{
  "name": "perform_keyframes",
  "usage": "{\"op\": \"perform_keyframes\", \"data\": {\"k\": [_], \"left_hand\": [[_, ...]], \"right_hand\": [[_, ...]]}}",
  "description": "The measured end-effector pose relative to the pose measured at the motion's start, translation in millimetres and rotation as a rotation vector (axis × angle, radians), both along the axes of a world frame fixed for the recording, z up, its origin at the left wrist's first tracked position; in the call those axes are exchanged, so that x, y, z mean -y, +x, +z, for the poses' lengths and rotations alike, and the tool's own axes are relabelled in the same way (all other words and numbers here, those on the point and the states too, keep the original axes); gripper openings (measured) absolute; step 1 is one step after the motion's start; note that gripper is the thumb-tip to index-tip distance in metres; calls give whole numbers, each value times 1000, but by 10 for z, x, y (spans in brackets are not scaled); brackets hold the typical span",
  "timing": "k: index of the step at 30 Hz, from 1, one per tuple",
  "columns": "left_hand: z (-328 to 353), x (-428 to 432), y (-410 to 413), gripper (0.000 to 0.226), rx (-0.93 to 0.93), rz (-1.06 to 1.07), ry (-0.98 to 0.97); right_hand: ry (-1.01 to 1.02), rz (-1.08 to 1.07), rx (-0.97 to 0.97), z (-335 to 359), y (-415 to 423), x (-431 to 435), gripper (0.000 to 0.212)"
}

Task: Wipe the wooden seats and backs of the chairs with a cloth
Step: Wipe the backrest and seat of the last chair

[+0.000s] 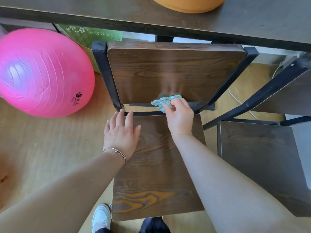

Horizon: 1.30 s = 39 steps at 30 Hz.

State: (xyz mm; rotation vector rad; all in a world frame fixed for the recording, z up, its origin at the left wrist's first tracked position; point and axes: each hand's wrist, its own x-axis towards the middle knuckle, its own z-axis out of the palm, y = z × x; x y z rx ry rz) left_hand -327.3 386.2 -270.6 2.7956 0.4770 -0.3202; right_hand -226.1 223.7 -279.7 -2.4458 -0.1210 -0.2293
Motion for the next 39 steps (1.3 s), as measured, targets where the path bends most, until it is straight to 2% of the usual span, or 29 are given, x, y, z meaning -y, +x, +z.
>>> {"op": "perform_keyframes", "data": {"k": [8, 15, 19, 26, 31, 36, 39], "left_hand": [[-6, 366, 52, 61, -35, -62, -3], [-36, 538, 84, 60, -56, -100, 14], [-56, 574, 82, 60, -60, -114, 29], [-80, 538, 14, 60, -74, -105, 28], [-117, 531, -120, 60, -103, -124, 27], [-120, 544, -251, 59, -116, -147, 28], [-113, 526, -318, 58, -124, -157, 31]], "right_hand": [[-49, -181, -41, 45, 295, 781, 20], [-75, -251, -112, -47, 271, 971, 19], [-31, -313, -221, -109, 306, 981, 23], [-11, -243, -608, -215, 105, 1071, 26], [377, -293, -774, -316, -218, 1045, 25], [729, -332, -909, -260, -482, 944, 54], [877, -343, -1009, -225, -588, 918, 47]]}}
